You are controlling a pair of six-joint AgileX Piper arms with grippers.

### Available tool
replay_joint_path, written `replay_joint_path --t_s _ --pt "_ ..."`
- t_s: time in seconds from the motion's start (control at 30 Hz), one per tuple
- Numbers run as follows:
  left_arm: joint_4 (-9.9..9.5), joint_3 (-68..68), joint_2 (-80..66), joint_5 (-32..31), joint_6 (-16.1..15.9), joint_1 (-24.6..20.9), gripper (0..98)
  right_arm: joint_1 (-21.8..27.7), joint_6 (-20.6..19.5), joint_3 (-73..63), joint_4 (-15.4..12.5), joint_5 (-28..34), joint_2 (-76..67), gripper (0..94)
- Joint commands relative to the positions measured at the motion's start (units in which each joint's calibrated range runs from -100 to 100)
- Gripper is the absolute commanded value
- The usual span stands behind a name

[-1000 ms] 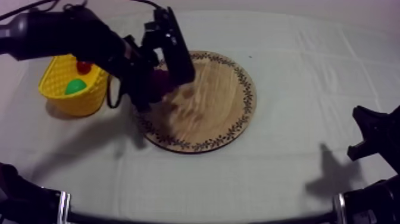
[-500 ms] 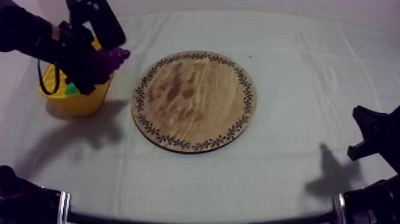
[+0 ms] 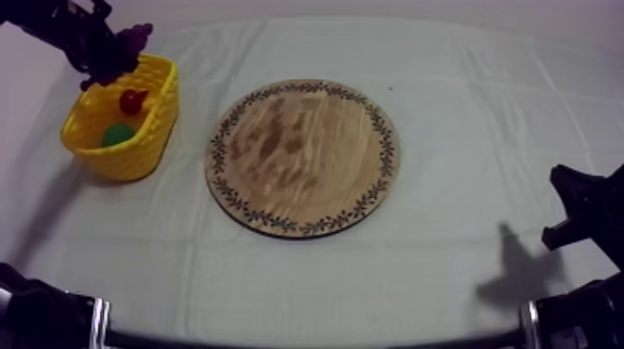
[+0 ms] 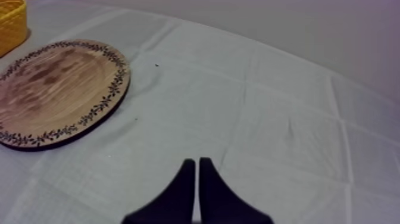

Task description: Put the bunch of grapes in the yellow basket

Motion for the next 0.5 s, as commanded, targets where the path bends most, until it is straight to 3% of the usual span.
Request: replay_joint_path --t_s 0.0,0.47 --pt "0.07 -0.98 3.35 -0.65 0.57 -1.74 40.2 0.02 0.0 -0.03 0.01 0.0 -0.01 0.4" --pt "0.24 2.38 14.86 -10.56 1.58 -6.72 38.0 0.02 -0.01 -0.03 0.01 0.0 -0.01 0.4"
